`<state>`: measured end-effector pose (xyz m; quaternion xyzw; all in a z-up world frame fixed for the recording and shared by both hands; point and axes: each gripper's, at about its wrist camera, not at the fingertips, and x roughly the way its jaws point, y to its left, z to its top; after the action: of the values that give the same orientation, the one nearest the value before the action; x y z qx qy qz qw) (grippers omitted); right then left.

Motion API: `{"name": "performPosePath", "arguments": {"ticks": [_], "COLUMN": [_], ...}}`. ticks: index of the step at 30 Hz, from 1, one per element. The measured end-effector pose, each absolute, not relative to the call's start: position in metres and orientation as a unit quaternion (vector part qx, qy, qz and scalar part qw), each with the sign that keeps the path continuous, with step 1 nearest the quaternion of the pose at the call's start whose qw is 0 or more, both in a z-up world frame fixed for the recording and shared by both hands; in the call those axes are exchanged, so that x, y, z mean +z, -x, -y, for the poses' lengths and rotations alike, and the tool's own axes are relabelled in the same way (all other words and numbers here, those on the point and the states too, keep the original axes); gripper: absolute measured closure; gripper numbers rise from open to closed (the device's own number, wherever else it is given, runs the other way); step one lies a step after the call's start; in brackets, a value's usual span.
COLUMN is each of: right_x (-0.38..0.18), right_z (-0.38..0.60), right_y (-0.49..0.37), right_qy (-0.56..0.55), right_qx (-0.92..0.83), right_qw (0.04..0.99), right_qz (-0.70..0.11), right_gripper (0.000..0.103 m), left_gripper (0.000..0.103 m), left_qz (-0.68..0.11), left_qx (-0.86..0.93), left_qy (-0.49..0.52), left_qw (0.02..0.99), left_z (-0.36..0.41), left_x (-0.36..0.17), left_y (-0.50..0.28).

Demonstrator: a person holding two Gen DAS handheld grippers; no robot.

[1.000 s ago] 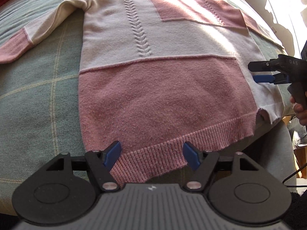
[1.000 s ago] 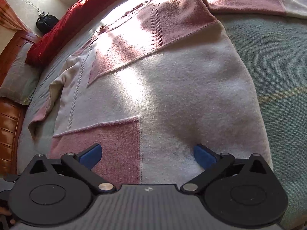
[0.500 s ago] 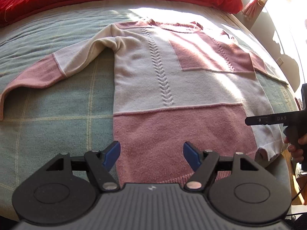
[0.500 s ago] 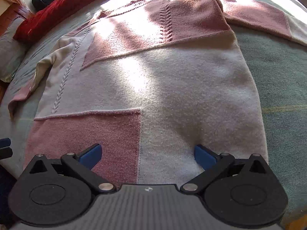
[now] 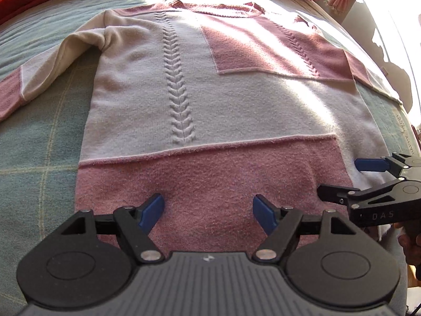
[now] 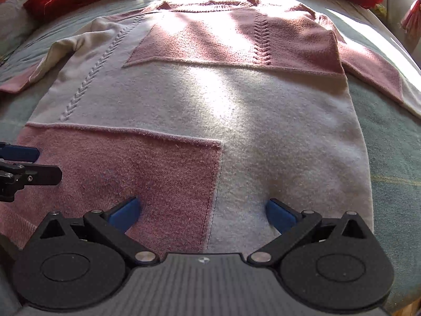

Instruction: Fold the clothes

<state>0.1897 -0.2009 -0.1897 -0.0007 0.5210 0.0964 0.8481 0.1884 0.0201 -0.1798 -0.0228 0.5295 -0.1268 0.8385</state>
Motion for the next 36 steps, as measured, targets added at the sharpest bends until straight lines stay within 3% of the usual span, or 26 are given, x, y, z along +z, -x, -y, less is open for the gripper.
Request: {"name": "performPosePath", "arguments": {"ticks": [3,12,19,27,36], "right_x": [-0.192,-0.172,-0.129,-0.123,-0.154], "right_z": [0.201,0.219,0.317,0.439,0.579], "right_y": [-0.184,-0.186,-0.2,-0.231,-0.257], "right_qy": [0.001,-0.022,-0.105,-0.137,-0.306], "right_qx": [0.093,0.118,0.068,-0.028,-0.077], "right_qw": [0.855,0.844,0.881,0.894,0.865], "right_qz": [-0.51,-0.523,-0.456,-0.425,-0.39], "right_gripper": [0.0,0.0,0.0,0.0,0.02], "left_gripper": [0.021,0.021,0.021,0.021,0.021], "left_qz": [-0.523,-0.517,-0.485,-0.466,-0.464], "left_qx": [-0.133,-0.1,-0.095,-0.125,-0.122], "left_qy": [0.022,0.001,-0.04,-0.089,-0.117], "left_qw": [0.841,0.85,0.869,0.872,0.87], "left_z": [-0.024,-0.017,0.02,0.09,0.125], "left_x": [-0.18,-0.17,-0.145,-0.136,-0.141], "left_y": [-0.179,-0.175,-0.191,-0.222,-0.242]}}
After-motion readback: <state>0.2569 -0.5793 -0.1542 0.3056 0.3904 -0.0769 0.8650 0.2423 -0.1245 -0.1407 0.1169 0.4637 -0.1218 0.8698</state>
